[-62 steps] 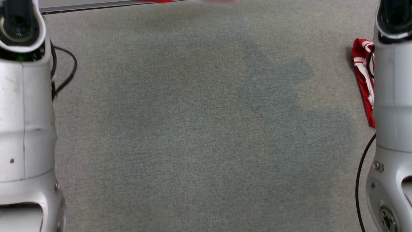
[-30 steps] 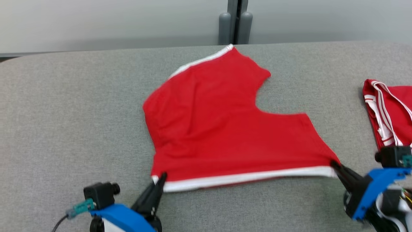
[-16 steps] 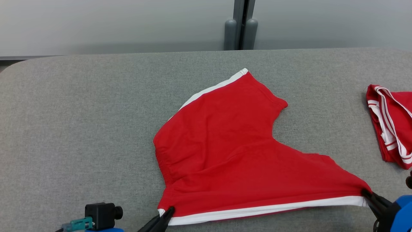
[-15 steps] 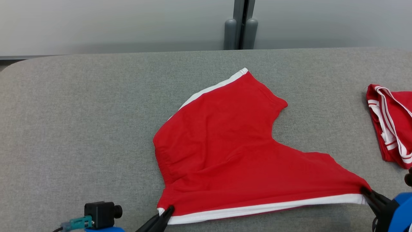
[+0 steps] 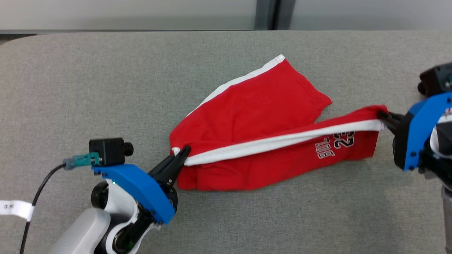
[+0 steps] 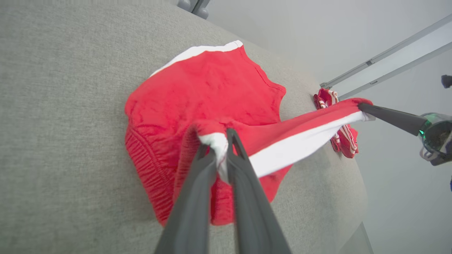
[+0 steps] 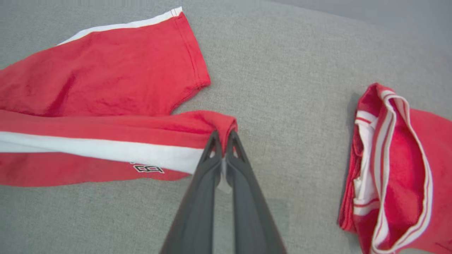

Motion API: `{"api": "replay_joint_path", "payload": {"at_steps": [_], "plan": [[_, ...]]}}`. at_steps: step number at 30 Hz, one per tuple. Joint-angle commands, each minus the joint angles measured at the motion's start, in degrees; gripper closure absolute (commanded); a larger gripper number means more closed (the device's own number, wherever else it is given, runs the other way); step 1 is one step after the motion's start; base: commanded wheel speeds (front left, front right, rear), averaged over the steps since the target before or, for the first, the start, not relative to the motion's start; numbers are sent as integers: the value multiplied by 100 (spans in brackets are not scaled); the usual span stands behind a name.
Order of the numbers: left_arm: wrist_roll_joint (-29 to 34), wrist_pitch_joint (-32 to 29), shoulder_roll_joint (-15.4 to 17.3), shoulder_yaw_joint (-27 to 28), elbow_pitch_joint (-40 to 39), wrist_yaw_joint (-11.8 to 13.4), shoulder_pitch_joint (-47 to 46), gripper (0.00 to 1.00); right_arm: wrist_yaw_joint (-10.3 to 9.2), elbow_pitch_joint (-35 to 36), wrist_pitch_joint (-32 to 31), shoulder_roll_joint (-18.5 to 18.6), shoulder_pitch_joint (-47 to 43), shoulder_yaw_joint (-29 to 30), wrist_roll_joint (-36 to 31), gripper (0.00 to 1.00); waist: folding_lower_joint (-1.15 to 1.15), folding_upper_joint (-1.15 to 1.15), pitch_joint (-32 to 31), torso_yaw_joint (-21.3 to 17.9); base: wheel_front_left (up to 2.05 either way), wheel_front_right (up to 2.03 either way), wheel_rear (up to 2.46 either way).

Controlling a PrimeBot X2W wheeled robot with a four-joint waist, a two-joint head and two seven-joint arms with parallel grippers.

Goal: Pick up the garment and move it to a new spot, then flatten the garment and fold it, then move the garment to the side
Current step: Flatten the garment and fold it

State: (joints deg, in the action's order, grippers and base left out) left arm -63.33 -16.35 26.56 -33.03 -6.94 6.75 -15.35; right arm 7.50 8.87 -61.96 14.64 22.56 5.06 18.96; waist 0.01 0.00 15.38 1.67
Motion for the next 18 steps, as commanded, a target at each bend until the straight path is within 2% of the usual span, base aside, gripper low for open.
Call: {"api": "replay_joint_path", "payload": {"at_steps": [1, 8, 18], "plan": [[-42, -40, -62, 53, 110, 29, -252, 100, -2, -224, -26, 74, 356, -86, 32, 100, -1, 0, 175, 158, 0, 0, 0], [-191, -28, -421, 217, 647, -10, -870, 100, -2, -1384, 70, 15, 1662, -484, 190, 100, -1, 0, 572, 457, 0, 0, 0], [-257, 187, -869, 237, 1440, -231, -1349, 100, -2, -2709, 963, -54, 2775, -669, -47, 100, -1, 0, 920, 871, 0, 0, 0]]}}
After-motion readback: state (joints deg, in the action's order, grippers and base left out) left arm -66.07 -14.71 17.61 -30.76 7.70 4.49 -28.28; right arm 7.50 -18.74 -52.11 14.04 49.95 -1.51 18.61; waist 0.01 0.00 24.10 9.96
